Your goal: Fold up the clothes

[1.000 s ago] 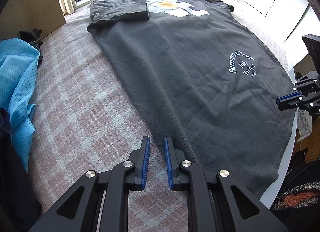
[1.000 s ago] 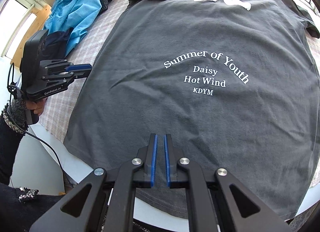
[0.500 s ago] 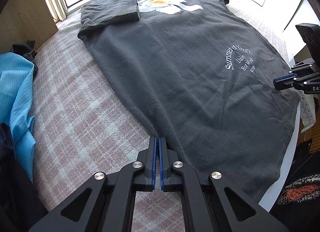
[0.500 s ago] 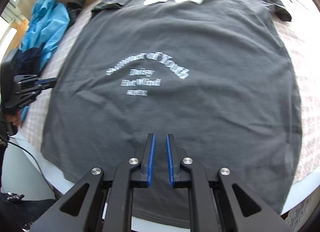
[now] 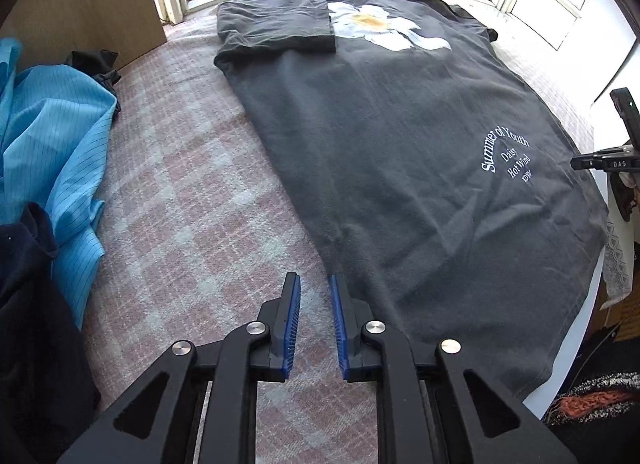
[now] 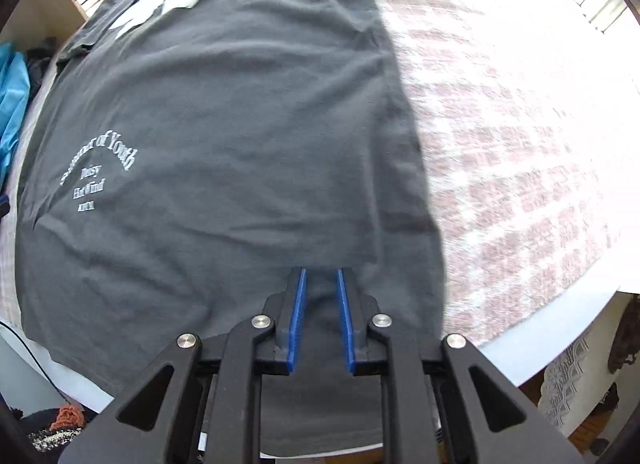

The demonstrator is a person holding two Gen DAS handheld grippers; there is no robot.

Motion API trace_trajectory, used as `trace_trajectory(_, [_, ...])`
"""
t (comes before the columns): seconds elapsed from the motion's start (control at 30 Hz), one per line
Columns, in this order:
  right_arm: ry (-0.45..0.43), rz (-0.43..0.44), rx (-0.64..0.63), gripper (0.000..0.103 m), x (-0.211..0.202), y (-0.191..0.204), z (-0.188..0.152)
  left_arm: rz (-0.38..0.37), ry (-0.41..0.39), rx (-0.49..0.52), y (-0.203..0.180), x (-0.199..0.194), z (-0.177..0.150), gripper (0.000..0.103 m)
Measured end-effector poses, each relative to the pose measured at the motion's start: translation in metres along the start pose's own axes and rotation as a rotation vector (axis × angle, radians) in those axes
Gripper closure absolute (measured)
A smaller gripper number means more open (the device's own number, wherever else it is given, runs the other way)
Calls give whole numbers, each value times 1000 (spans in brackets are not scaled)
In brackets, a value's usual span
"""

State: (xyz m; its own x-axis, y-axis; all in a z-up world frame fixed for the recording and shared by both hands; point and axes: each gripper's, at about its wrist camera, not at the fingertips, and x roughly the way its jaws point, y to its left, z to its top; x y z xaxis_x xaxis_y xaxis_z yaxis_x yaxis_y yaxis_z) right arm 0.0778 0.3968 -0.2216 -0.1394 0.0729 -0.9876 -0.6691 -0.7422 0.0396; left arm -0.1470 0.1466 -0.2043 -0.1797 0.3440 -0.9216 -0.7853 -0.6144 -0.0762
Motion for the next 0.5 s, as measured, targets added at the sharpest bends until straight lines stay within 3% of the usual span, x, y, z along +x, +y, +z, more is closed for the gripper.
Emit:
trace_trajectory(0.1, [-102, 130, 80, 87, -18, -17, 28, 7, -3, -36, 7, -15, -12, 86])
trace_trajectory(0.17, [-154, 172, 60, 87, -20, -15, 52, 3, 4, -60, 7, -20, -21, 86])
trace_trajectory(0.27, [-144, 130, 45, 87, -13, -19, 59, 1, 21, -69, 0, -21, -32, 86])
trace_trajectory(0.33, [-137, 101, 36, 100, -9, -22, 64, 11, 34, -72, -4, -22, -38, 85])
trace_trajectory(0.4, [-130, 73, 26, 93, -4, -25, 69, 18, 38, -75, -5, -25, -44, 85])
trace_trajectory(0.5, [-119, 30, 12, 90, 3, -30, 77, 31, 35, -93, -5, -29, -52, 85])
